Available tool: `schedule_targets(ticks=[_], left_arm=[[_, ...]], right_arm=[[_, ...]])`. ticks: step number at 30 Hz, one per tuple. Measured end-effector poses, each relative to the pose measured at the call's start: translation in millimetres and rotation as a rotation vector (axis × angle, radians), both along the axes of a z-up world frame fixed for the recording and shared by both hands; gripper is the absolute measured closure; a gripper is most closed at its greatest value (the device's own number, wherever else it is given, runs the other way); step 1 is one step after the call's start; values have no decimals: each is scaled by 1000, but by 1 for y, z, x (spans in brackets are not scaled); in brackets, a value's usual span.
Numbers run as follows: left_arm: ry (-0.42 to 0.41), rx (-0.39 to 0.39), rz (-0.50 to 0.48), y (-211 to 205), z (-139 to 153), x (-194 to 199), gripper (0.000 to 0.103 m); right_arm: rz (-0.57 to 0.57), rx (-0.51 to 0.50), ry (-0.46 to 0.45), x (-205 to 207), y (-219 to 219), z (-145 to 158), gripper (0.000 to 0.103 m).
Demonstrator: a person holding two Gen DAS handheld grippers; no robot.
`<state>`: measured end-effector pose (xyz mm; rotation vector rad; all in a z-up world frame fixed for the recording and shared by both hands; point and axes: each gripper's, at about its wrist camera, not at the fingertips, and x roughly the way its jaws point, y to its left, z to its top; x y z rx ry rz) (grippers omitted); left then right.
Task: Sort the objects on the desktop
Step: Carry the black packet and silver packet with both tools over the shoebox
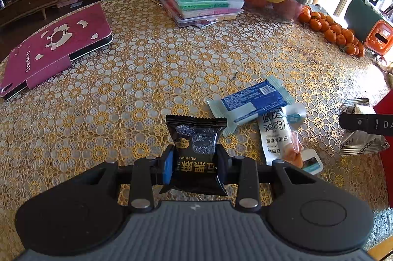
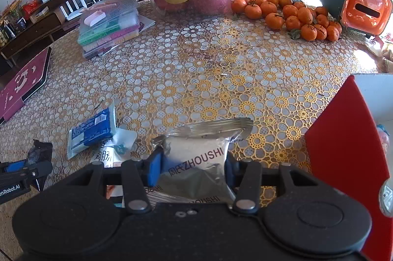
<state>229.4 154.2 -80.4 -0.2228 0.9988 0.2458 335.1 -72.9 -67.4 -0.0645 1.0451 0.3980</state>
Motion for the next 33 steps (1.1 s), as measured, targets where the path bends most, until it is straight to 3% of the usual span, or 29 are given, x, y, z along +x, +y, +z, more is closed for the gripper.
schedule_targets(ticks=[33], left_arm=[[-28,-8,-181,-99,49,-49,70]], right_arm=[[55,50,-56,-67,-73,69,55]])
